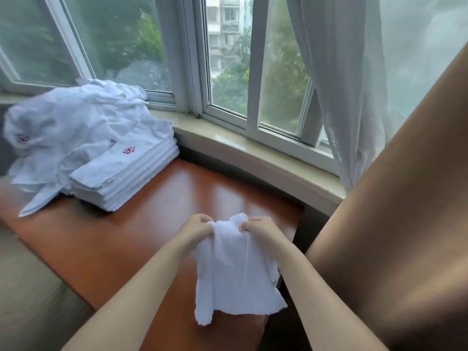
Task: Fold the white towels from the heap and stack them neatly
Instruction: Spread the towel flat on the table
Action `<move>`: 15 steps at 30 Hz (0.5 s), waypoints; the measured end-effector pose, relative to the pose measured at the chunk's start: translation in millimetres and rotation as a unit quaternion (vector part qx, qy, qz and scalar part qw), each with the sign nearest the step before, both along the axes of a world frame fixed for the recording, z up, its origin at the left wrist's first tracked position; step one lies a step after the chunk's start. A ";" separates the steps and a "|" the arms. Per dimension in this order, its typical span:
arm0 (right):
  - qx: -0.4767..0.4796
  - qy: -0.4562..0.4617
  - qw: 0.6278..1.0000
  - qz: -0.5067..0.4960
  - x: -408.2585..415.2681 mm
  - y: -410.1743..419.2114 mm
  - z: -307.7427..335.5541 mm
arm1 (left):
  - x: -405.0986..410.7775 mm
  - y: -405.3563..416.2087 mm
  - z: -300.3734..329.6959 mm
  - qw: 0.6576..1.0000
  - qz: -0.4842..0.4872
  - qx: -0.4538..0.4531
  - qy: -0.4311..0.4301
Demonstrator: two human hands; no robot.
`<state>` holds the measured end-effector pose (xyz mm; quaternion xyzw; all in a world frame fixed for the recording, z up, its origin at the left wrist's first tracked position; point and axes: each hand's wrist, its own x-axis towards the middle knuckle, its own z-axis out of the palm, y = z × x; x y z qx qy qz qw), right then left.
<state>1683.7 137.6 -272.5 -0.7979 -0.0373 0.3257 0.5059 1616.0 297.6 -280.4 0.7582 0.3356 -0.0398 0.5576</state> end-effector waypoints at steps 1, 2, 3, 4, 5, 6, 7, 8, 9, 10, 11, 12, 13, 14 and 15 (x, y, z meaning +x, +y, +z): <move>-0.015 0.004 1.000 0.024 2.0 -4.4 0.5 | -7.2 -9.3 3.9 1.000 0.014 -0.018 0.019; -0.031 0.005 0.998 0.052 3.4 -10.5 1.0 | -14.6 -19.8 6.4 0.998 0.026 -0.022 0.043; -0.053 0.002 0.995 0.081 4.7 -16.5 1.8 | -21.1 -28.1 6.9 0.997 0.024 -0.018 0.073; -0.082 -0.006 0.990 0.111 5.9 -22.0 2.9 | -27.8 -36.0 7.9 0.995 0.011 -0.020 0.102; -0.115 -0.019 0.983 0.144 7.0 -26.0 4.9 | -35.0 -42.6 8.5 0.992 -0.005 -0.027 0.127; -0.145 -0.034 0.973 0.179 7.9 -28.4 7.4 | -41.7 -46.9 7.7 0.988 -0.016 -0.049 0.149; -0.171 -0.050 0.961 0.213 8.5 -28.8 10.3 | -48.2 -50.4 7.3 0.983 -0.026 -0.081 0.161; -0.191 -0.064 0.949 0.242 9.3 -27.6 13.5 | -53.8 -52.5 7.1 0.978 -0.036 -0.114 0.169; -0.205 -0.077 0.939 0.265 10.3 -25.0 16.7 | -58.1 -53.0 6.5 0.974 -0.040 -0.139 0.176; -0.218 -0.092 0.928 0.287 10.8 -21.3 21.5 | -62.1 -52.1 6.2 0.971 -0.039 -0.155 0.177; -0.235 -0.106 0.915 0.310 11.4 -16.5 27.2 | -65.0 -48.5 5.8 0.970 -0.035 -0.170 0.173; -0.257 -0.121 0.899 0.332 12.5 -10.9 33.7 | -66.7 -42.7 6.4 0.968 -0.029 -0.182 0.170; -0.280 -0.142 0.883 0.350 14.6 -3.5 40.2 | -66.6 -34.8 8.3 0.967 -0.026 -0.194 0.163; -0.294 -0.175 0.870 0.354 17.3 5.1 46.1 | -65.0 -25.4 10.8 0.968 -0.019 -0.203 0.147; -0.294 -0.223 0.864 0.343 20.6 15.8 50.6 | -61.3 -14.1 13.1 0.970 0.001 -0.214 0.117</move>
